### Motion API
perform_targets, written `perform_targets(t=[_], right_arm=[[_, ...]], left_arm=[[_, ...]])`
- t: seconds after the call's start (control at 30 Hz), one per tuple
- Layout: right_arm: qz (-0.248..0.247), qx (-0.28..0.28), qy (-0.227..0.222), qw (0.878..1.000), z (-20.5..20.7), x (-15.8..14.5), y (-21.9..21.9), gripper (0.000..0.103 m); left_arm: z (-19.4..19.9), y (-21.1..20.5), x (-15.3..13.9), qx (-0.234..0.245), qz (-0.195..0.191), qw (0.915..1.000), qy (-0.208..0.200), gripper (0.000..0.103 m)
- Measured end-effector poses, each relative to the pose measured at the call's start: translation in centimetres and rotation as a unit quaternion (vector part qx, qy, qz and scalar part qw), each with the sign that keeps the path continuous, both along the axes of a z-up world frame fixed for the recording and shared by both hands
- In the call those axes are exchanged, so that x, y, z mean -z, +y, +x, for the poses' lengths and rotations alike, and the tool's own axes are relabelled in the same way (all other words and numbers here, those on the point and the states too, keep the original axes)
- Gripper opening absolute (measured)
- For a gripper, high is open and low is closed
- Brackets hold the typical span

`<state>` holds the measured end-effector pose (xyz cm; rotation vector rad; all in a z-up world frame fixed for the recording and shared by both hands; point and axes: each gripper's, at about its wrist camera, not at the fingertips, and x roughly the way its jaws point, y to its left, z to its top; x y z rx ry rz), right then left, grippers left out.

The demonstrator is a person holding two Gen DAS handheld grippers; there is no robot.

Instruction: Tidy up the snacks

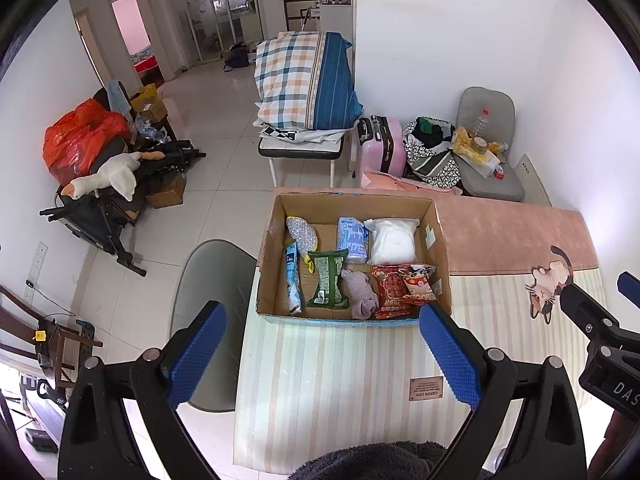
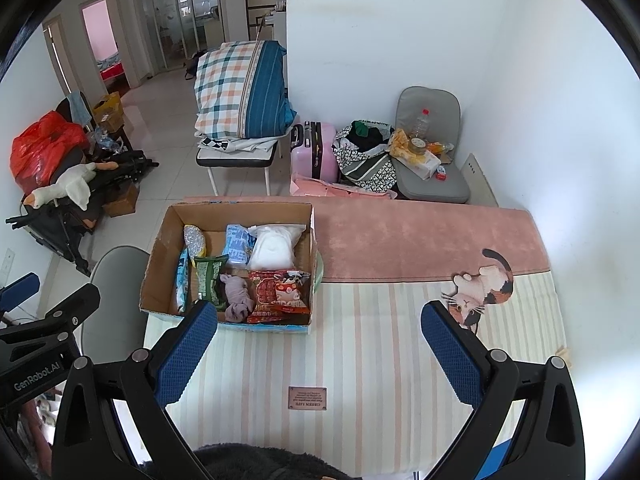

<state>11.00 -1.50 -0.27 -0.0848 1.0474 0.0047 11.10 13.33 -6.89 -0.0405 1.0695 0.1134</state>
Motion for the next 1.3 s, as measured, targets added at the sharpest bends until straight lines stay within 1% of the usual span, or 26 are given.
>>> perform_targets(t=[1.3], right_arm=[[-0.003,0.002,-0.003,1.0,0.29,-0.42,-0.14,0.103]], left_arm=[[0.38,-0.59,-0.47,0.002,-0.002,1.0,0.0,0.099]])
